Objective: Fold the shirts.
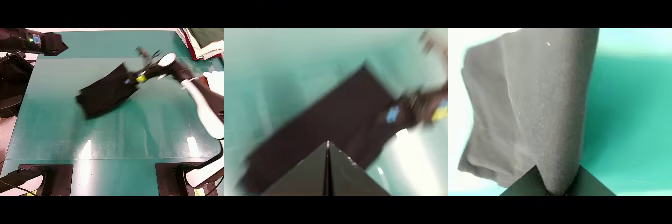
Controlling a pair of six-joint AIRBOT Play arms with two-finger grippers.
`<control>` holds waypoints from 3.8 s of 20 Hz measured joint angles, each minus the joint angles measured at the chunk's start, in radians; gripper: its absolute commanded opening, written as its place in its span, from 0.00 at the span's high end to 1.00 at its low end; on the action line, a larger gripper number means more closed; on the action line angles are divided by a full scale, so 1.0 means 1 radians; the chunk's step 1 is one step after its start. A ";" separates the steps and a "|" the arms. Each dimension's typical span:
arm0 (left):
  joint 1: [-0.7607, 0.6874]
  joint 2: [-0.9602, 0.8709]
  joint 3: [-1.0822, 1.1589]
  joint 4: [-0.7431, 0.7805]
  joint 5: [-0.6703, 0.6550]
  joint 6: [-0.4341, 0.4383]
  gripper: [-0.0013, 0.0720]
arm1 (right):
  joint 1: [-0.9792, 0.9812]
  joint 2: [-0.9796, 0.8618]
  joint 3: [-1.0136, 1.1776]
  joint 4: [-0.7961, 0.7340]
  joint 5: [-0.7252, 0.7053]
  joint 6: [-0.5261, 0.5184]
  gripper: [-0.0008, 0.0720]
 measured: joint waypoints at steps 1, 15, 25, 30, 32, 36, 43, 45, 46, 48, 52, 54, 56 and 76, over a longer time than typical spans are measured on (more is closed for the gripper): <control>-0.021 0.000 0.000 0.000 0.002 0.001 0.95 | -0.065 0.019 0.040 -0.043 0.018 0.009 0.96; -0.183 0.000 0.000 -0.001 0.020 -0.023 0.95 | -0.855 0.079 0.319 -0.159 0.076 0.048 0.96; -0.188 0.000 0.000 -0.001 0.019 -0.033 0.95 | -0.920 0.190 0.325 -0.072 -0.076 0.027 0.96; -0.188 0.000 0.000 -0.001 0.013 -0.025 0.95 | -0.926 0.267 0.325 -0.088 -0.092 0.002 0.96; -0.188 0.000 0.000 -0.001 -0.001 -0.014 0.95 | -0.927 0.287 0.325 -0.134 -0.065 -0.003 0.96; -0.188 0.000 0.000 -0.001 -0.030 0.005 0.95 | -0.950 0.304 0.314 -0.232 0.041 -0.006 0.96; -0.188 0.000 0.000 0.000 -0.047 0.030 0.95 | -1.081 0.418 0.054 -0.383 0.210 0.002 0.96; -0.188 0.000 0.000 -0.001 -0.050 0.041 0.95 | -1.122 0.472 -0.058 -0.414 0.224 0.004 0.78; -0.188 0.000 0.000 -0.001 -0.051 0.044 0.95 | -1.144 0.498 -0.113 -0.426 0.229 0.004 0.53; -0.188 0.000 0.000 -0.001 -0.051 0.048 0.95 | -1.185 0.542 -0.206 -0.441 0.229 0.004 0.25; -0.188 0.000 0.000 -0.001 -0.052 0.053 0.95 | -1.256 0.610 -0.320 -0.453 0.227 0.006 0.17; -0.188 0.000 0.000 -0.001 -0.052 0.055 0.95 | -1.275 0.638 -0.335 -0.440 0.214 0.018 0.17; -0.188 0.000 0.000 -0.001 -0.051 0.055 0.95 | -1.271 0.657 -0.322 -0.375 0.196 0.031 0.17; -0.188 0.000 0.000 -0.001 0.106 0.055 0.95 | -0.301 0.676 -0.137 -0.070 0.092 0.026 0.96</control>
